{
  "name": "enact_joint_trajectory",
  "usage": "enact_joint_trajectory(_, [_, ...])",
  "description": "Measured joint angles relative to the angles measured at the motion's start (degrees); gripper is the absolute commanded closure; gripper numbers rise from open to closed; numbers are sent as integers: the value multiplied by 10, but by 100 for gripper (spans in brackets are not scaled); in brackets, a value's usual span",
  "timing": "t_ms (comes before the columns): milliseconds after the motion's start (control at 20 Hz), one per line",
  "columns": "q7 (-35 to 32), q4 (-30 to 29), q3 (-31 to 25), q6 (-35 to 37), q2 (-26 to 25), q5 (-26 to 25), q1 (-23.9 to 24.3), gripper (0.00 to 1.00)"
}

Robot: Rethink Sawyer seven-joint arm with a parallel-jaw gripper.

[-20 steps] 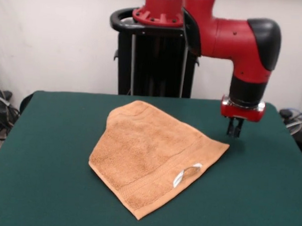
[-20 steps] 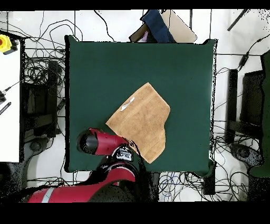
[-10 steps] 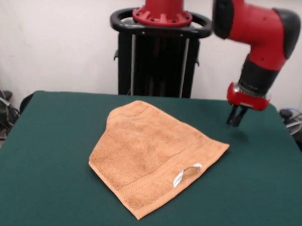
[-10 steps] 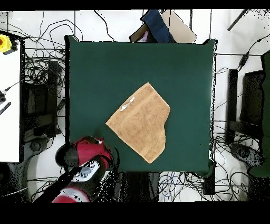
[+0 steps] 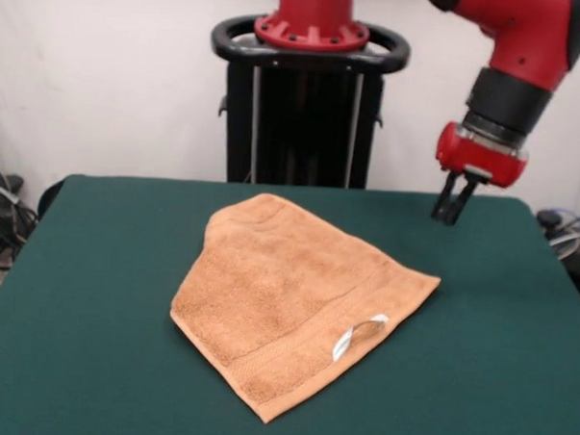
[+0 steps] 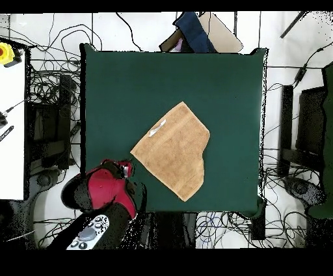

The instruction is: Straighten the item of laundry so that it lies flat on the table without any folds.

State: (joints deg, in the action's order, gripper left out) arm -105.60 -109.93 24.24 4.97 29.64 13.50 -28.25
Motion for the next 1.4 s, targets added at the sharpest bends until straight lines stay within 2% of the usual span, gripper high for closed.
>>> enact_joint_trajectory(150, [0, 2, 0, -31, 5, -3, 46, 100])
enact_joint_trajectory(300, [0, 4, 0, -61, -2, -10, 69, 100])
enact_joint_trajectory(350, [0, 7, 0, -98, -15, -19, 87, 100])
enact_joint_trajectory(500, [0, 10, 0, -135, -32, -25, 99, 100])
enact_joint_trajectory(550, [0, 12, -3, -170, -53, -30, 112, 100])
enact_joint_trajectory(750, [0, 12, -22, -209, -88, -42, 135, 100])
enact_joint_trajectory(1100, [0, 7, -68, -222, -130, -43, 155, 100])
enact_joint_trajectory(1400, [0, -5, -96, -210, -110, -42, 187, 100])
